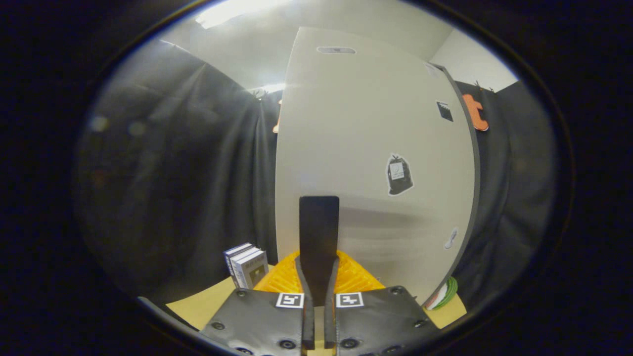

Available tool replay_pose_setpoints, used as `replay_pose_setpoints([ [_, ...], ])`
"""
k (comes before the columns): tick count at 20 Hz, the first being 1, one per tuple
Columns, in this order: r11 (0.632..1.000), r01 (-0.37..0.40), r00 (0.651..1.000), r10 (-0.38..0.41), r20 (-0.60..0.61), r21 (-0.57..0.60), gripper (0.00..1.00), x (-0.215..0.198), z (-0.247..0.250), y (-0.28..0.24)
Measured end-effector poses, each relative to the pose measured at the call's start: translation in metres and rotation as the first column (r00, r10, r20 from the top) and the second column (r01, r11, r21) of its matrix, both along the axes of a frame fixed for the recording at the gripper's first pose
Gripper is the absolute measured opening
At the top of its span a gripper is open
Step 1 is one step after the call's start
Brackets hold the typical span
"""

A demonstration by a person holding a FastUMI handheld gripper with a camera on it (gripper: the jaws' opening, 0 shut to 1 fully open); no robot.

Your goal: Open the shoe cabinet door, grab the shoes and put them into the shoe cabinet, then close the shoe cabinet door.

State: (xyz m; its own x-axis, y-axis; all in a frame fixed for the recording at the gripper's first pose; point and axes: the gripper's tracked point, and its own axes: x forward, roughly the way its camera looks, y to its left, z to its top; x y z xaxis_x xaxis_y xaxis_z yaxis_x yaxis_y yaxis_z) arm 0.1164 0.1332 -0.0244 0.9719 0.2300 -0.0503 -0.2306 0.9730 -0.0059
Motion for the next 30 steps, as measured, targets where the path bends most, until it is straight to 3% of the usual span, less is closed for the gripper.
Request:
replay_pose_setpoints([
  [8, 1.0, -0.006, 1.0, 0.006, 0.006, 0.0, 0.09, -0.042, 0.006, -0.041],
  [14, 0.999, 0.048, 0.999, -0.048, 0.01, -0.02, 0.09, -0.082, 0.01, -0.096],
  [26, 0.955, 0.282, 0.959, -0.277, 0.057, -0.096, 0.04, -0.122, 0.021, -0.235],
  [30, 0.911, 0.397, 0.917, -0.389, 0.087, -0.109, 0.03, -0.13, 0.026, -0.287],
])
